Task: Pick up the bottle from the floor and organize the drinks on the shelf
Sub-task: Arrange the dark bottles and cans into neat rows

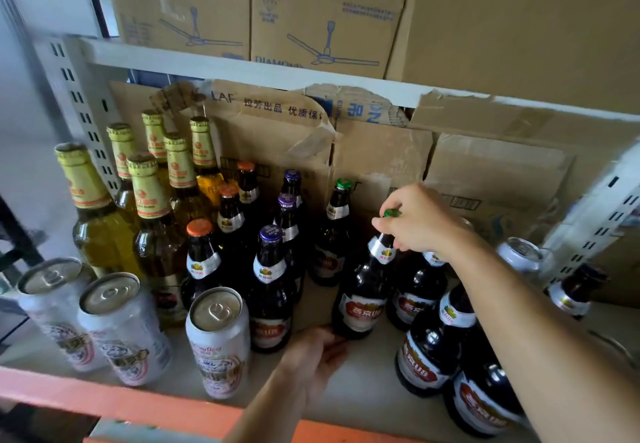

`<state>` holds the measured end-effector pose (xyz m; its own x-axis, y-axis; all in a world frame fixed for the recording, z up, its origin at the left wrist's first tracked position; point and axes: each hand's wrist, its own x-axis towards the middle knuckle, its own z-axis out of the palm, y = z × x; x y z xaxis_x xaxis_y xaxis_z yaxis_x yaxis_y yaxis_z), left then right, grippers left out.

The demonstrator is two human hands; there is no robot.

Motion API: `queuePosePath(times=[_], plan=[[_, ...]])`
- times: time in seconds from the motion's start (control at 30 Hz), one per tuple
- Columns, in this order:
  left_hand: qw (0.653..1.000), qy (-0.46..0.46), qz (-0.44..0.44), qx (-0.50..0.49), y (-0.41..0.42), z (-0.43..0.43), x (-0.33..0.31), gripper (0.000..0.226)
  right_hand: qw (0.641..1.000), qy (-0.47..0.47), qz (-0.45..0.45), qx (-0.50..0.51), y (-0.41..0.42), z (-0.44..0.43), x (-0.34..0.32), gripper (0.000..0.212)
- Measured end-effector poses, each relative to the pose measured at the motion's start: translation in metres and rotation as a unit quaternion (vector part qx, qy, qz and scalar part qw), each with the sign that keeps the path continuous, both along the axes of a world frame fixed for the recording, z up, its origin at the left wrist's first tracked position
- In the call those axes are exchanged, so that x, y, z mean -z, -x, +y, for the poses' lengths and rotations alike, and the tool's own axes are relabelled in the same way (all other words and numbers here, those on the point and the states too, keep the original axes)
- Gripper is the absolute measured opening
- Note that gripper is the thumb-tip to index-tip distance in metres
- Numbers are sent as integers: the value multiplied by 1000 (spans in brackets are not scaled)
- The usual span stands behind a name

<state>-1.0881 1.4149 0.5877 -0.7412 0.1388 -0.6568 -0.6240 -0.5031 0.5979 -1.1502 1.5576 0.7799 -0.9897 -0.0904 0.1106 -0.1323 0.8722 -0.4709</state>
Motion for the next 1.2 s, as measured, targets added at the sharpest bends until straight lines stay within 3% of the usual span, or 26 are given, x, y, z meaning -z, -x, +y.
queuePosePath(times=[0.1, 0.27, 0.53, 0.77, 1.0, 1.2], plan=[[999, -39, 3, -6, -4, -3, -3, 25, 999, 45, -12, 21, 4, 6, -1, 28], [997, -67, 13, -45, -14, -8, -2, 27, 995, 76, -17, 55, 9, 16, -5, 18], [992, -101, 18, -78, -33, -9, -4, 32, 995, 61, -40, 67, 12, 5, -2, 29], [985, -127, 14, -116, -32, -9, -1, 38, 997, 63, -16, 41, 16, -17, 1, 26], [983, -128, 27, -128, -23, -6, 2, 42, 998, 55, 11, 21, 18, -31, 2, 42], [985, -99, 28, -138, -18, -3, 2, 43, 999, 15, 32, -2, 16, -46, 5, 41]])
